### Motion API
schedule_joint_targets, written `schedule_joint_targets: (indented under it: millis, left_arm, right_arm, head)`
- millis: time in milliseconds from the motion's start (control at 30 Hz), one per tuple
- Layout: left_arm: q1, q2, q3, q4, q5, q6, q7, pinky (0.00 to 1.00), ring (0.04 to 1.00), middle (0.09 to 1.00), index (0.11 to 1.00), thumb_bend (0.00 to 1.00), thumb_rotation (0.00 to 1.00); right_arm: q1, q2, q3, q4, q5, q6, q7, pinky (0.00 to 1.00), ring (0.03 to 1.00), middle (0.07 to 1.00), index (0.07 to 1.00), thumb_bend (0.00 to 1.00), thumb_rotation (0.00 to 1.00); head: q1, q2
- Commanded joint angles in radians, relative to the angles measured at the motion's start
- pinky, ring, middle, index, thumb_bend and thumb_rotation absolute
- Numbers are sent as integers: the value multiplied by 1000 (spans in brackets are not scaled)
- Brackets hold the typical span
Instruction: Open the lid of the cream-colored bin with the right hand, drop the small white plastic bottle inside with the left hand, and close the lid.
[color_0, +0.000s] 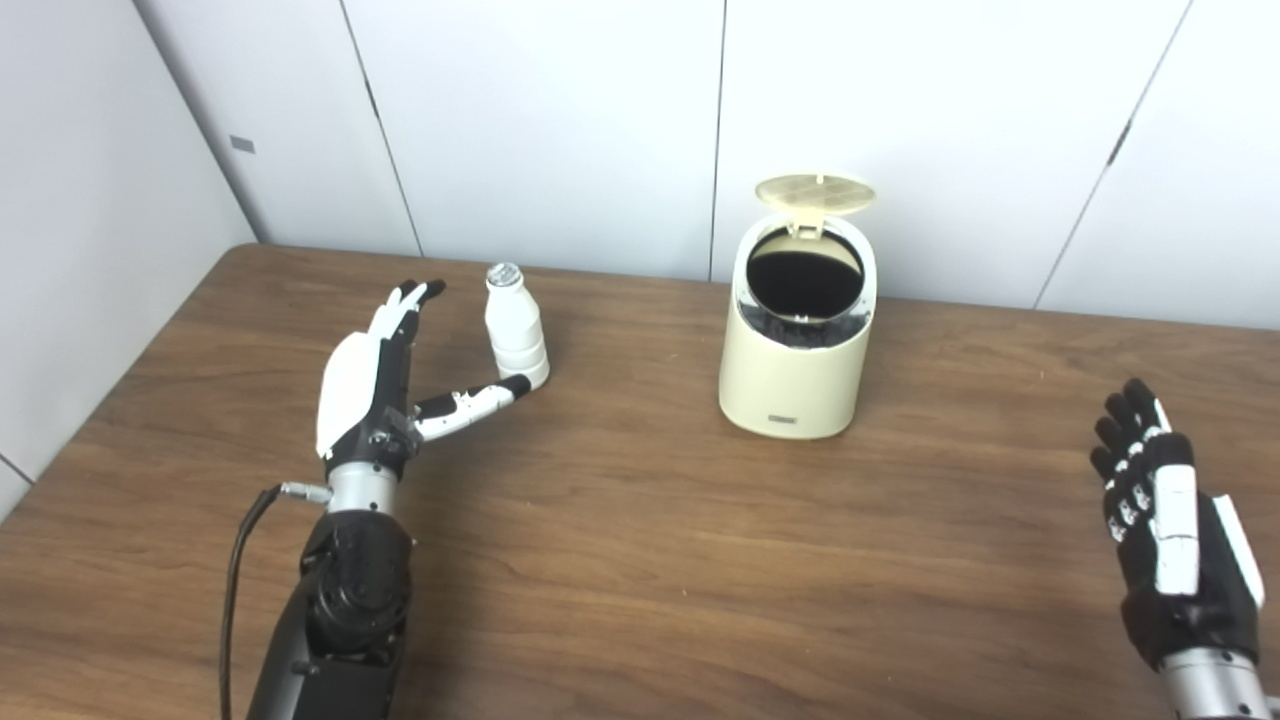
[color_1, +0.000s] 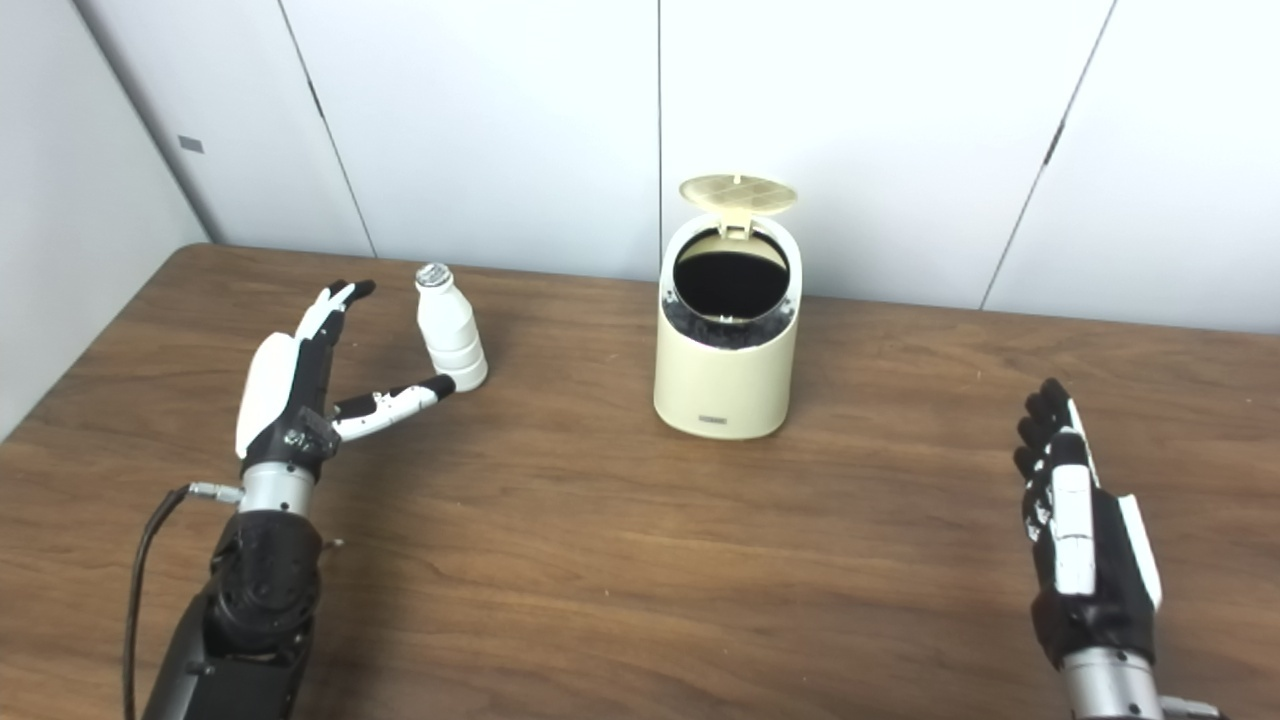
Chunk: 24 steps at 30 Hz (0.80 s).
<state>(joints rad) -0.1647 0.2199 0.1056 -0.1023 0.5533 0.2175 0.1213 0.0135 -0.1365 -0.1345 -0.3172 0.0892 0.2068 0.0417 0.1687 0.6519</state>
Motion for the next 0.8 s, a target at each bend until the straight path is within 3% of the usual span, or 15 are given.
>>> schedule_joint_targets:
  millis: [0,300,767]
  left_arm:
    - [-64,33,-2,23,11,-20,29,844,965,963,910,958,391]
    - [-152,84,-56,146,23,20,-7,824,960,958,943,1000,453]
    - [-262,152,-144,269,47,42,-18,808,934,921,914,1000,418]
  right_arm:
    - [-24,-8,-1,-20,-4,-20,-4,1000,982,977,993,630,1000]
    - [-26,-8,-1,-3,-3,-33,-3,1000,980,971,992,632,1000]
    - [-24,-1,1,6,-14,-32,-7,1000,975,959,989,605,1000]
  head:
    - [-3,2]
    - [-4,5]
    - [-9,6]
